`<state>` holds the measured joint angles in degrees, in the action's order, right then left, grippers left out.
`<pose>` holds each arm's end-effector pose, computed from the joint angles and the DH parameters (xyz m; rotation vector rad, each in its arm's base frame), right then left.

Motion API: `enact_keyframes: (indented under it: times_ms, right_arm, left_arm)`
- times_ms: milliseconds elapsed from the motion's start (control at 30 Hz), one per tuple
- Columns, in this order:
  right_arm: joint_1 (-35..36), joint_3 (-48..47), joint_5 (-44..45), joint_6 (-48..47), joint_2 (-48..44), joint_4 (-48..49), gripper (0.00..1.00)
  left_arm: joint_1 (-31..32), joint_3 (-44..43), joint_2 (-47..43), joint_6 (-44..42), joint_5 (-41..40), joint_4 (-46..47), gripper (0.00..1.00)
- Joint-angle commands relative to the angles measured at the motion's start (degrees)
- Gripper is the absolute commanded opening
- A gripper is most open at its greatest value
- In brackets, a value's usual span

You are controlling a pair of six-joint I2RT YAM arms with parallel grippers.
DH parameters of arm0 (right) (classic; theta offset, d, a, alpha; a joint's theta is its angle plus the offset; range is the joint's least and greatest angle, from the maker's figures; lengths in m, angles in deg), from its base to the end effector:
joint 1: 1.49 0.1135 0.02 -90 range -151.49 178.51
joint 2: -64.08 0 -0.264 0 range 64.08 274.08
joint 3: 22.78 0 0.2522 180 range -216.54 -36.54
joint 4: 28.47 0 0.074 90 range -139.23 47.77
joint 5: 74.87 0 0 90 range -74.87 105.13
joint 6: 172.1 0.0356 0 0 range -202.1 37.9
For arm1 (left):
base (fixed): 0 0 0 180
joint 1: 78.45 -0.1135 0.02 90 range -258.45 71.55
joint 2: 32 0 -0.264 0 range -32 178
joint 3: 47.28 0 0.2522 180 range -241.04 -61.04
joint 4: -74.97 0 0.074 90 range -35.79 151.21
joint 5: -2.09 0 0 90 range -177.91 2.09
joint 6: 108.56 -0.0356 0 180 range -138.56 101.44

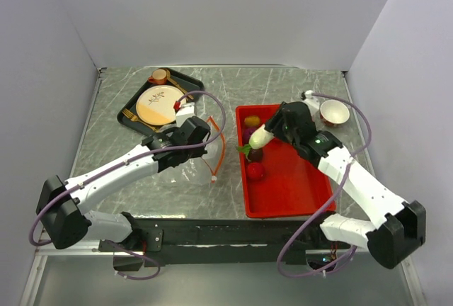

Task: Place the food in the zip-top bag and seal the zipper
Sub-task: Pick up the fake vegetable from the bin, then place the fake vegetable in the zipper food storage bag.

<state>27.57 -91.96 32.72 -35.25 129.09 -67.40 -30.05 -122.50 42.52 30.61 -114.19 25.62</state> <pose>0.2226 0.1114 0.3096 0.5092 2.1171 0.4337 0.1922 -0.1927 0.2915 -0.2199 2.3180 -0.3017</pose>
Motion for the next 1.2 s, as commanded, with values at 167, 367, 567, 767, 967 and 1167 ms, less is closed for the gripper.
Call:
enact_keyframes:
  times_ms: [167,367,567,767,967,1167]
  right_arm:
    - [7.2,-7.2,4.3,-0.7,7.4,3.5,0.39]
    - [11.2,-10.6,6.4,-2.2,10.4,3.6,0.40]
    - [14.0,-13.6,7.5,-3.4,13.8,3.3,0.40]
    - [16.6,-16.4,7.5,-4.8,17.5,2.9,0.41]
    - [19.5,-18.2,8.5,-6.1,20.5,2.8,0.45]
    - [21.2,-17.9,6.4,-8.4,20.9,4.2,0.53]
  left_arm:
    - [-0.2,0.6,-2.7,-2.3,3.3,4.0,0.01]
    - [-0.2,0.4,-2.5,-2.3,3.4,3.7,0.01]
    - [-0.1,-0.1,-2.3,-2.6,4.2,4.1,0.01]
    - [-0.2,-0.3,-2.0,-2.1,3.8,3.6,0.01]
    - [-0.2,-0.2,-2.9,-1.8,3.7,4.0,0.01]
    - [-0.1,-0.2,-3.2,-1.2,3.0,4.2,0.01]
